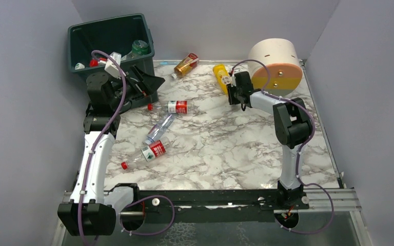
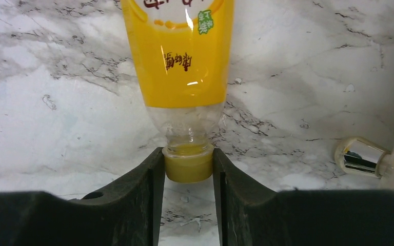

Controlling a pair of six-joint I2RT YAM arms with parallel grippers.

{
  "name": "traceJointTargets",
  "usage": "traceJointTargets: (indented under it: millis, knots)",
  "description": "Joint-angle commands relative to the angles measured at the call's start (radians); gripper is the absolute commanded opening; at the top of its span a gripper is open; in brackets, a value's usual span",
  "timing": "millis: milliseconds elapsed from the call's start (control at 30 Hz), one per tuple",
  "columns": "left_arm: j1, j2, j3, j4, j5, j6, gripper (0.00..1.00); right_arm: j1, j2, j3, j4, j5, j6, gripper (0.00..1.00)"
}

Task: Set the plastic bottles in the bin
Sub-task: Pick up the plastic bottle at the center of the board.

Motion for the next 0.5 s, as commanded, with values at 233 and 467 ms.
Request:
traceJointTargets:
  millis: [233, 467]
  knots:
    - [-0.069, 0.041, -0.016, 0.002, -0.044, 0.023, 0.99, 0.003, -0.102, -0.090, -0.003, -0.111, 0.072, 0.32]
    - [-0.127, 0.069, -0.085, 0.080, -0.080, -0.012, 0.99, 0.004, -0.271, -0.232, 0.020, -0.203, 0.132, 0.31]
